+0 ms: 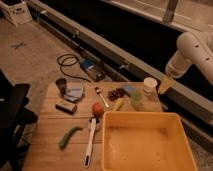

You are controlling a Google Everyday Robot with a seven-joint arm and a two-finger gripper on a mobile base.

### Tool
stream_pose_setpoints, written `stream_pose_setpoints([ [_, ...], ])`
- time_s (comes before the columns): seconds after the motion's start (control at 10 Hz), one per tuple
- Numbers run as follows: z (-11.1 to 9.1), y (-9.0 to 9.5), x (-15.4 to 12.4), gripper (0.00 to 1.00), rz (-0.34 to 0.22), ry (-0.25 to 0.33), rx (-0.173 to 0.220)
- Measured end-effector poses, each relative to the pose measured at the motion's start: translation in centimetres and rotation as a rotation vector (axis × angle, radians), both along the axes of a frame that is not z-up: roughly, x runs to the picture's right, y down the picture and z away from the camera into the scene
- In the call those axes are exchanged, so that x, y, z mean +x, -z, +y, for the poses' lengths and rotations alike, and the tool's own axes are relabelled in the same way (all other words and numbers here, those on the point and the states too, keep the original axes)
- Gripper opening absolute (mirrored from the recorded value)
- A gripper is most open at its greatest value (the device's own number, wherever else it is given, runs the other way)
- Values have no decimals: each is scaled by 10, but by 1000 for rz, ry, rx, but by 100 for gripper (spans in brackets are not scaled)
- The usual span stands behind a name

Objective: Wipe table surface with brush

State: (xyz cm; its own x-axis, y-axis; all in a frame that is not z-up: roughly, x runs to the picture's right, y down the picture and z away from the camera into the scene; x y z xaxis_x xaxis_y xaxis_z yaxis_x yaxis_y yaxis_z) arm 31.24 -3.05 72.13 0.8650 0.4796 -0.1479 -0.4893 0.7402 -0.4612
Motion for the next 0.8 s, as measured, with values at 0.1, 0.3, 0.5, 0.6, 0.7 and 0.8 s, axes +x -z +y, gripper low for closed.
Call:
stream_pose_setpoints([
  [0.1, -1, 3, -4, 80, -20, 9, 7],
  [0.3, -1, 9, -34, 80, -89, 45, 16],
  [0.5, 5, 17, -73, 80, -161, 96, 11],
  [0.6, 11, 21, -100, 80, -199, 140, 7],
  [0.7, 19, 26, -124, 80, -233, 186, 3],
  [0.8, 29, 30, -146, 80, -269, 240, -2],
])
